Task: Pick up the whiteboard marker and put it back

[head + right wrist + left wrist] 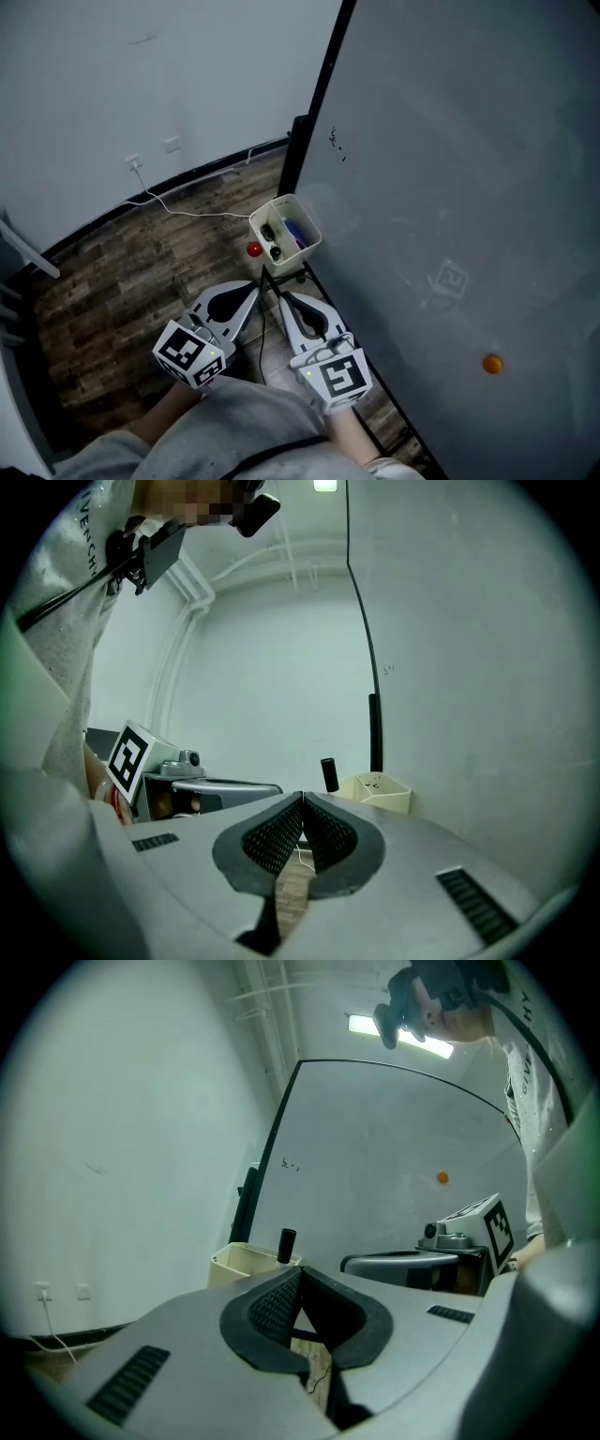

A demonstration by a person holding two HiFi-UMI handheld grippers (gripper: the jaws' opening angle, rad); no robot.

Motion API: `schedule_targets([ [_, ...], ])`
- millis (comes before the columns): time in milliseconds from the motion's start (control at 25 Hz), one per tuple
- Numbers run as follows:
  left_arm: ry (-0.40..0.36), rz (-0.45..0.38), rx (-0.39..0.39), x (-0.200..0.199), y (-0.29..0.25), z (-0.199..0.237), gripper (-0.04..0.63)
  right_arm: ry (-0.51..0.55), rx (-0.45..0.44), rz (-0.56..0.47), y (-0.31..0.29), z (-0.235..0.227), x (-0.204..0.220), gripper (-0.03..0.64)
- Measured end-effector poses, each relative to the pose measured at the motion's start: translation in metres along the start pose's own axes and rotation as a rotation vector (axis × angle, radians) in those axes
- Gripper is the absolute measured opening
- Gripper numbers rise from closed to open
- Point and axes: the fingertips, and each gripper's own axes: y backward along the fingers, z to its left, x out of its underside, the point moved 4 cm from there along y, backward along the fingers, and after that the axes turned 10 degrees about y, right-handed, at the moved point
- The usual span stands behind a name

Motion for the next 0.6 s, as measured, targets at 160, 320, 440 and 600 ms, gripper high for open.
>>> schedule_targets([
  [160, -0.009, -0.001, -0.01, -0.001, 0.004, -0.002, 0.015, -0.002, -0.006, -0.007, 0.002, 0.002, -0.003, 0.02],
  [320, -0.018, -0.007, -0.016, -0.003, 0.008, -0.004, 0.015, -0.002, -0.009, -0.018, 0.003, 0.003, -0.006, 0.02],
  [440, -0.015, -0.009, -0.021, -0.004, 0.013, -0.005, 0.015, 0.004, -0.014, -0.021, 0.004, 0.007, -0.01, 0.02],
  [600, -0.019, -0.011, -0.021, -0.006, 0.017, -0.008, 0.015, 0.007, -0.017, -0.02, 0.006, 0.01, -0.013, 0.02],
])
